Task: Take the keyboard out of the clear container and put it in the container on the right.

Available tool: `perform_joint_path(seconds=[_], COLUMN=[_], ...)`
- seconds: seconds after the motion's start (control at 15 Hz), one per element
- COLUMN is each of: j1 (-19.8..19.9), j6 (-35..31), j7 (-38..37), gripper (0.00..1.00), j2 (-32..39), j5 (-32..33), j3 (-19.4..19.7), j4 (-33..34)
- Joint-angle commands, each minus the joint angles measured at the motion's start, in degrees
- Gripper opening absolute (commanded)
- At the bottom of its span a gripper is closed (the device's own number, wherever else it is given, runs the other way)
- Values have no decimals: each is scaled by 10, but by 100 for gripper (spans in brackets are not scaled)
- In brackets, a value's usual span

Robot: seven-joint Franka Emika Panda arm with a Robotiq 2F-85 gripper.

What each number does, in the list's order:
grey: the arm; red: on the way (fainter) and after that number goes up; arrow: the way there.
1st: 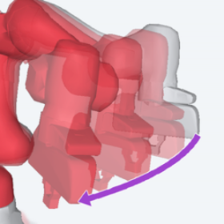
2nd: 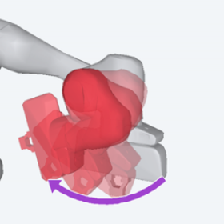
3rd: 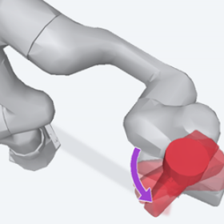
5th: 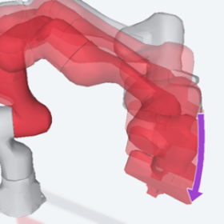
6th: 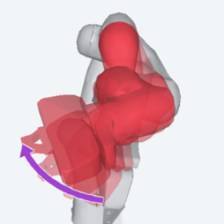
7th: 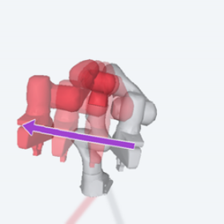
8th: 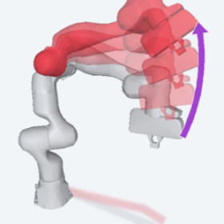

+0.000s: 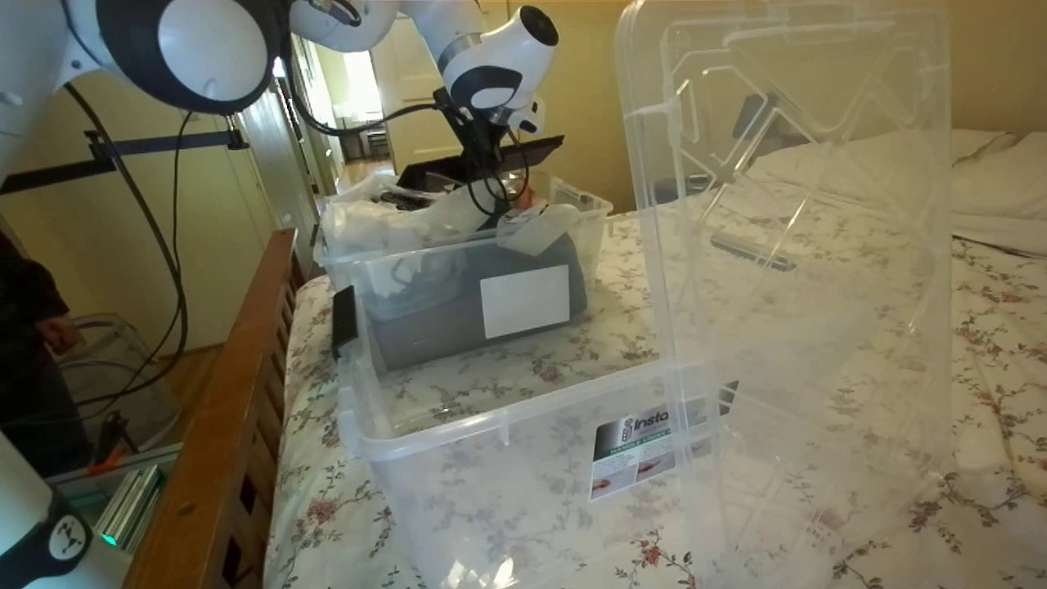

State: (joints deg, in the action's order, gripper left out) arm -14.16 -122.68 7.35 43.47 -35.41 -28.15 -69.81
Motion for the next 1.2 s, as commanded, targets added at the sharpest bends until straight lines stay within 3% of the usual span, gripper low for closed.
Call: perform_joint_path(seconds=[0.0, 0.33, 0.67, 0.93, 1.13], j1=[-18, -54, -85, -107, -135], j6=[-40, -90, -186, -282, -333], j7=[-14, -55, -110, -182, -267], gripper=[6, 6, 6, 6, 6], j2=[-68, -144, -206, -270, -318], j5=[33, 136, 221, 277, 365], j3=[13, 49, 88, 127, 174], j4=[-13, -28, -64, -126, -173])
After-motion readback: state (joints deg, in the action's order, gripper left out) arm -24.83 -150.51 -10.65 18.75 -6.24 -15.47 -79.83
